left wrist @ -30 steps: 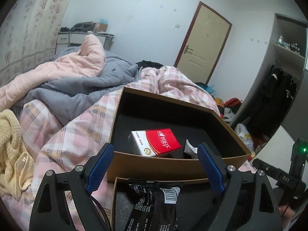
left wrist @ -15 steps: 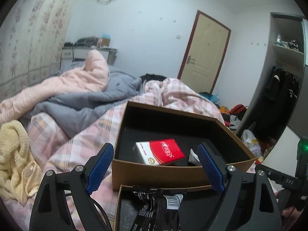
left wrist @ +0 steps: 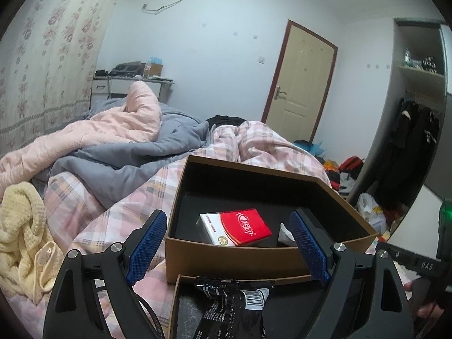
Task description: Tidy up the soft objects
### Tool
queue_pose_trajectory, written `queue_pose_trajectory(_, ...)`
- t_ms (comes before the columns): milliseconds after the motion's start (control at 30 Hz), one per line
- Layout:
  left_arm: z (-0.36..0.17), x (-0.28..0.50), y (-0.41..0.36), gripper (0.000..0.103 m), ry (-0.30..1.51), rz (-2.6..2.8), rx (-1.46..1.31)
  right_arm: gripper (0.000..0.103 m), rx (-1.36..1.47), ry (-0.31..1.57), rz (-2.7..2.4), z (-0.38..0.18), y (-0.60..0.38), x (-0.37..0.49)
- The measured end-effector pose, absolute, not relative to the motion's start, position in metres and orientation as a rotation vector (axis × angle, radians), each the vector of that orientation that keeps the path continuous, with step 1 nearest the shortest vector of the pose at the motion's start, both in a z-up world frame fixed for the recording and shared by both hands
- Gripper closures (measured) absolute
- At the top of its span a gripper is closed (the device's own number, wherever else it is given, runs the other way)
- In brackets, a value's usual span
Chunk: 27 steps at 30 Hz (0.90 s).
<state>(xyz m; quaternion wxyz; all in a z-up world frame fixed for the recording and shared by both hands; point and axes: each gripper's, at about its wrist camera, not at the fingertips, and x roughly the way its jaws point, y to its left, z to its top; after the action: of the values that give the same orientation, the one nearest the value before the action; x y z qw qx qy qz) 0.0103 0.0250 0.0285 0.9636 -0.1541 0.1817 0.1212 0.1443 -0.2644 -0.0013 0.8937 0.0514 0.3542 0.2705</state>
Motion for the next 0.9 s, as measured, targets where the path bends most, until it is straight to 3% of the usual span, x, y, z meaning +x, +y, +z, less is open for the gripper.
queue_pose_trajectory(900, 0.031, 0.009, 0.01, 0.016, 0.353, 0.242, -0.214, 0.001, 0.116, 0.741, 0.563, -0.002, -0.265, 0.145)
